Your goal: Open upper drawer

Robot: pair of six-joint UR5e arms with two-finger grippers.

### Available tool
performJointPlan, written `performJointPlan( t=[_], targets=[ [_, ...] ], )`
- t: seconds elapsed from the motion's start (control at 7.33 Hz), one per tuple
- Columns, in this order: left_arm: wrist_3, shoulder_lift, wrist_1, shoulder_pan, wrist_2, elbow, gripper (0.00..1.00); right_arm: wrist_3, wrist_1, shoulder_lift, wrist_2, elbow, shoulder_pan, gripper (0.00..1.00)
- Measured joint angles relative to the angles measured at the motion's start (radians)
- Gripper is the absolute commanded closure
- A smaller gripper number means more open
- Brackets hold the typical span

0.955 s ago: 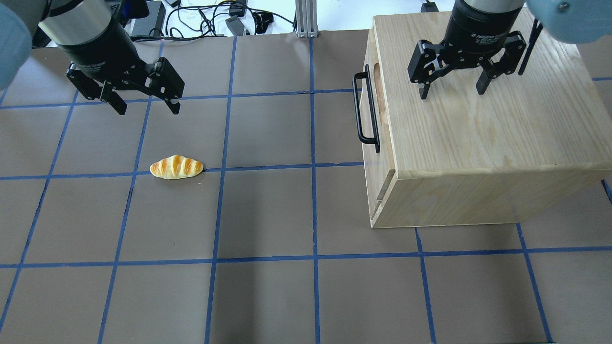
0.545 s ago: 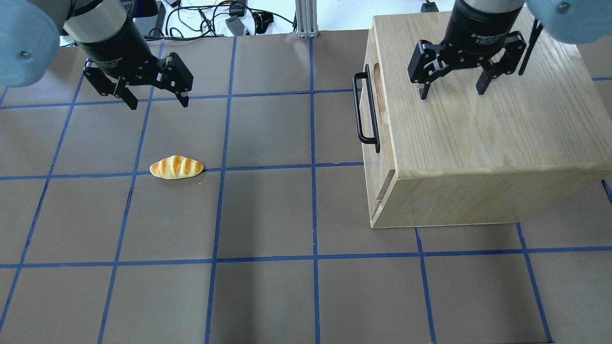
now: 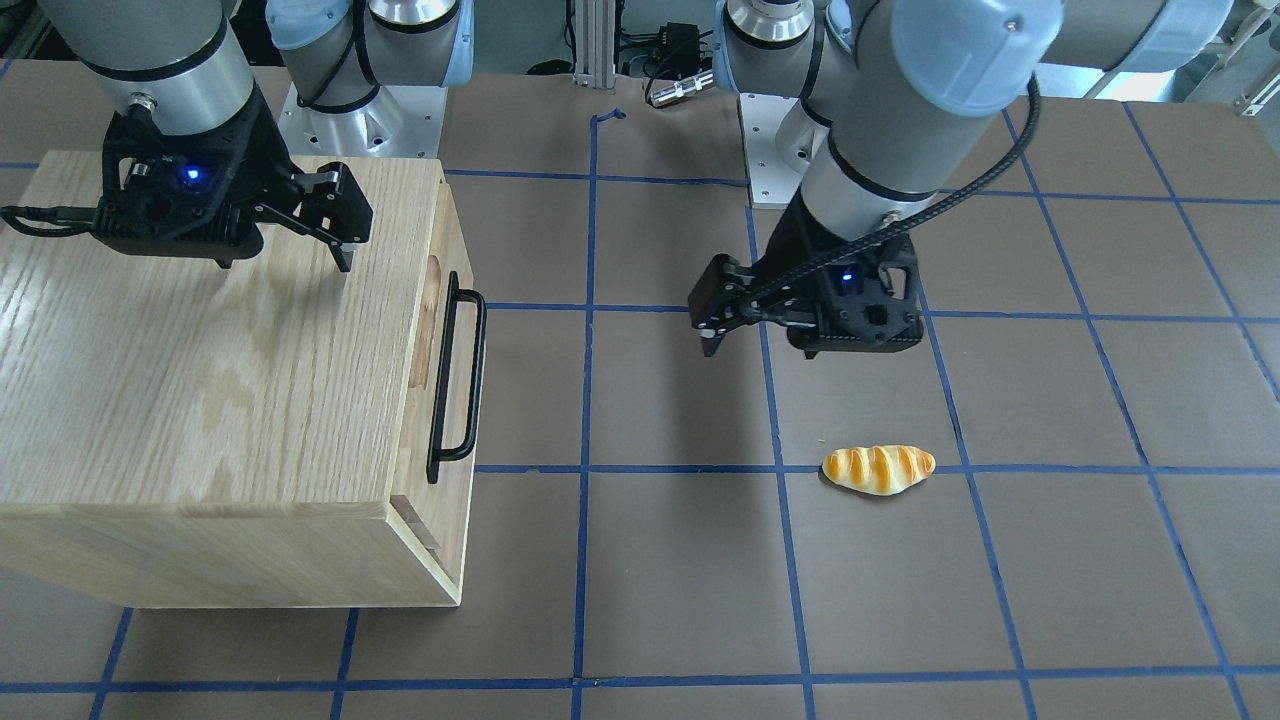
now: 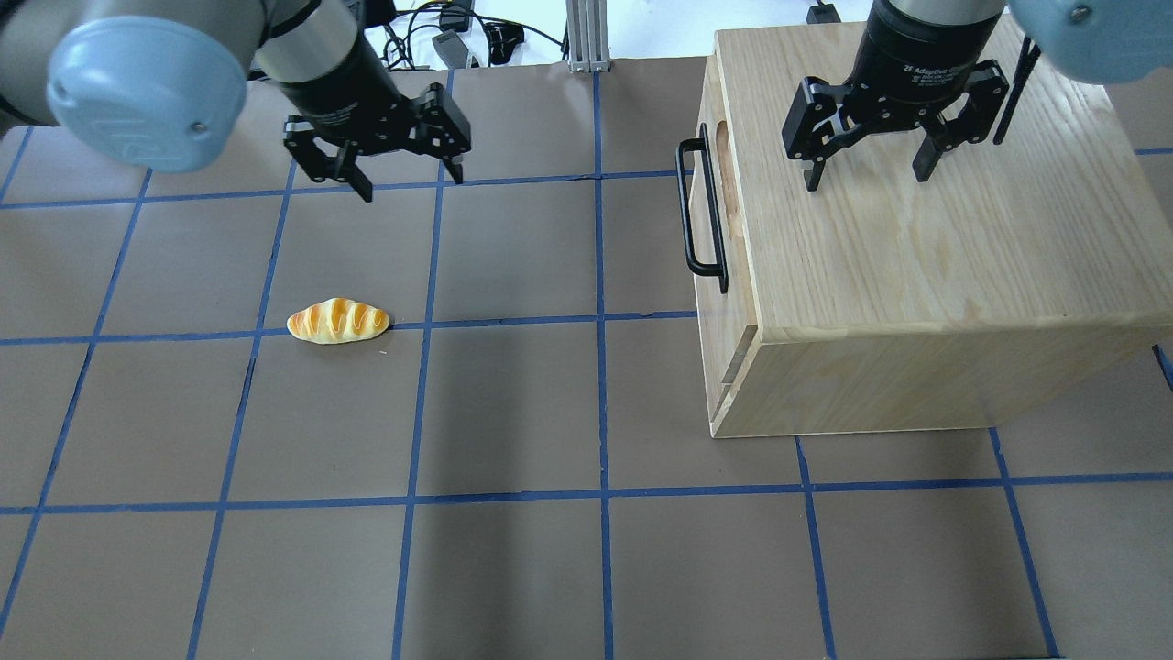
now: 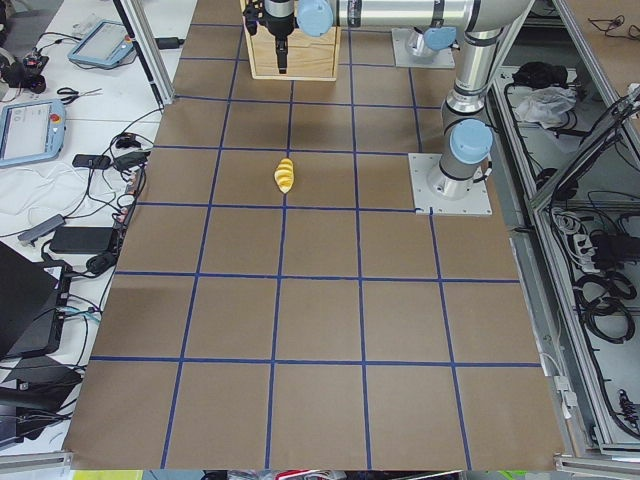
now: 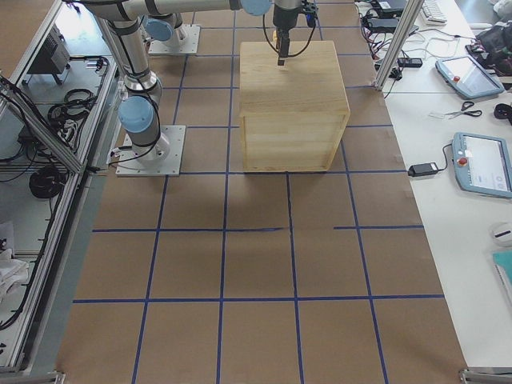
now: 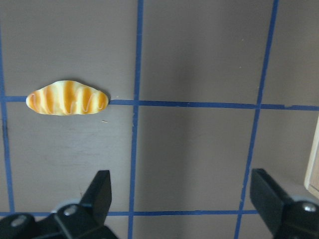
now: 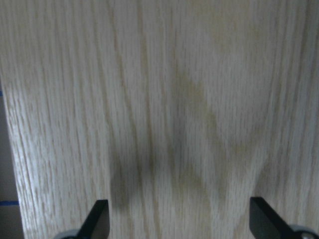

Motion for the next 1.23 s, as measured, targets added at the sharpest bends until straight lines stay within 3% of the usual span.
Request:
performJointPlan(
  t=[0.41,1.23],
  targets=[
    [-0.201,-0.062,0.173,-0.097,-0.202,-0.002,0.00,0.000,0.000,0.000,0.000,-0.001,0.001,0.00],
    [-0.279,-0.146,0.297,-0.194,-0.252,-0.011,0.00,0.000,0.000,0.000,0.000,0.000,0.001,0.00]
  ],
)
